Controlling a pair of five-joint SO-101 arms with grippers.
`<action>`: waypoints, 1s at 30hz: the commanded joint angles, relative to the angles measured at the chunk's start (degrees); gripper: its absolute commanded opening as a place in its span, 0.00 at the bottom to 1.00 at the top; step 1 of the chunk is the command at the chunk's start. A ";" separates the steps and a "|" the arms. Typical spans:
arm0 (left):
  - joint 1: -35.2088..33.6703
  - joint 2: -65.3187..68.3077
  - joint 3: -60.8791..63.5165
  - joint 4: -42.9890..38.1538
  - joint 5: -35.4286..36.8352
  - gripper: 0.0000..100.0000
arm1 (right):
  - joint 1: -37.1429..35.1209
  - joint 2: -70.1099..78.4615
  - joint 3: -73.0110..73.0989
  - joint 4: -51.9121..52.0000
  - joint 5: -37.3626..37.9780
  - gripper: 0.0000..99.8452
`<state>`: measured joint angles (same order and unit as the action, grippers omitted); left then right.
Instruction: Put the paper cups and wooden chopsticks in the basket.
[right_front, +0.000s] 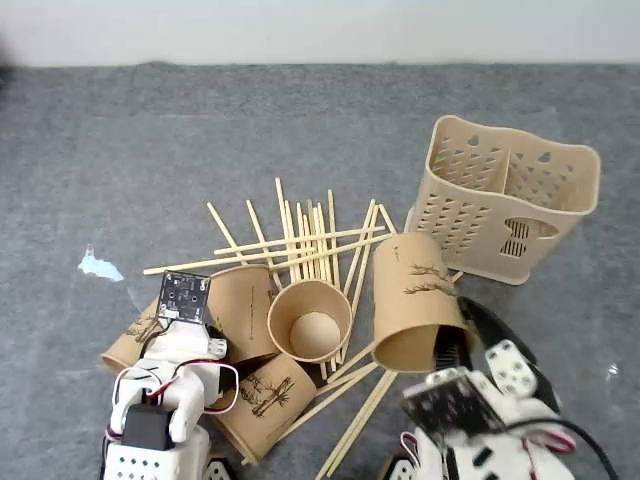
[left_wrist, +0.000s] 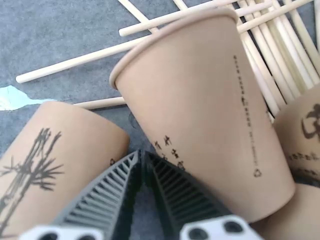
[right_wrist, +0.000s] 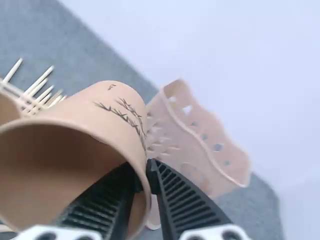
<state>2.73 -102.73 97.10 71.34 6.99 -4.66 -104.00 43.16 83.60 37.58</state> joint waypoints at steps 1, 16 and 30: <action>0.18 -0.53 -0.66 0.09 0.53 0.01 | 4.53 3.47 -7.21 -1.71 0.62 0.01; 0.18 -0.53 -0.66 0.09 0.53 0.01 | 24.22 39.87 -39.82 -3.03 0.09 0.01; 0.18 -0.53 -0.66 0.09 0.53 0.01 | 28.09 59.21 -45.45 -3.03 -0.44 0.01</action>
<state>2.73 -102.73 97.10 71.34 6.99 22.24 -47.91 2.29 81.41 37.67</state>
